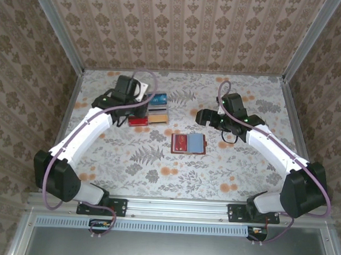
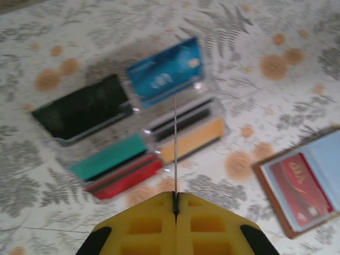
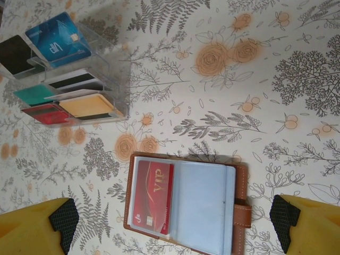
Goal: Take the credit cards out of the card holder
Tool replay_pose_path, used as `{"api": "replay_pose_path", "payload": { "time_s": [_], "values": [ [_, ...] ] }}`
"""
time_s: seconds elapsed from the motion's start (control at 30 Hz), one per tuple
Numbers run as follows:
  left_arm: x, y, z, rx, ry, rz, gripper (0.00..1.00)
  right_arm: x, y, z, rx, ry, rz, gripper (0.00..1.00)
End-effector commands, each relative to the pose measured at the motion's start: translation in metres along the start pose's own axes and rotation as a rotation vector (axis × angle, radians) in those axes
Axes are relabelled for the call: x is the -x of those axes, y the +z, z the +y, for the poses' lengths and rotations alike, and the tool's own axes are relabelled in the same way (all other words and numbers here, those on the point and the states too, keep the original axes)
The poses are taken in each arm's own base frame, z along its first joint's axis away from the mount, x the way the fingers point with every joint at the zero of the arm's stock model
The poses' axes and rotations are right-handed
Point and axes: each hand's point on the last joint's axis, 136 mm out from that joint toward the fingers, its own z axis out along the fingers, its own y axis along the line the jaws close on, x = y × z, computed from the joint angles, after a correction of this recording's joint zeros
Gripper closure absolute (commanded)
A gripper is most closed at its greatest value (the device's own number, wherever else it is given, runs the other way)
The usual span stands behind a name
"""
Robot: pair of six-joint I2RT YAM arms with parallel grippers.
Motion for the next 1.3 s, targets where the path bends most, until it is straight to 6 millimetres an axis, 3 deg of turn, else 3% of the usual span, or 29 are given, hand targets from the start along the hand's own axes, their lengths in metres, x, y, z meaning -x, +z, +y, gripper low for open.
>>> {"api": "replay_pose_path", "payload": {
  "time_s": [0.0,0.27,0.47,0.77,0.9,1.07,1.27],
  "values": [
    [0.026,-0.022,0.032,0.018,0.039,-0.079,1.0,0.0,0.0,-0.005,-0.003,-0.016,-0.007,0.03],
    [0.038,-0.037,0.081,0.047,0.108,-0.112,1.0,-0.002,0.002,-0.007,0.013,-0.017,0.001,0.03],
    [0.044,-0.022,0.103,-0.015,0.16,-0.05,1.0,-0.003,0.006,-0.004,0.036,-0.015,0.014,0.03],
    [0.071,0.006,0.087,-0.206,0.332,-0.041,1.0,-0.009,0.017,-0.009,0.025,0.001,0.046,0.01],
    [0.072,0.02,0.076,-0.246,0.431,-0.004,1.0,-0.008,0.018,-0.011,0.007,0.01,0.047,0.0],
    [0.054,0.035,0.073,-0.237,0.575,0.134,1.0,-0.009,0.02,-0.015,-0.004,0.015,0.053,0.0],
    [0.021,0.037,0.071,-0.257,0.744,0.332,1.0,-0.013,0.024,-0.017,-0.002,0.017,0.074,0.0]
  ]
}}
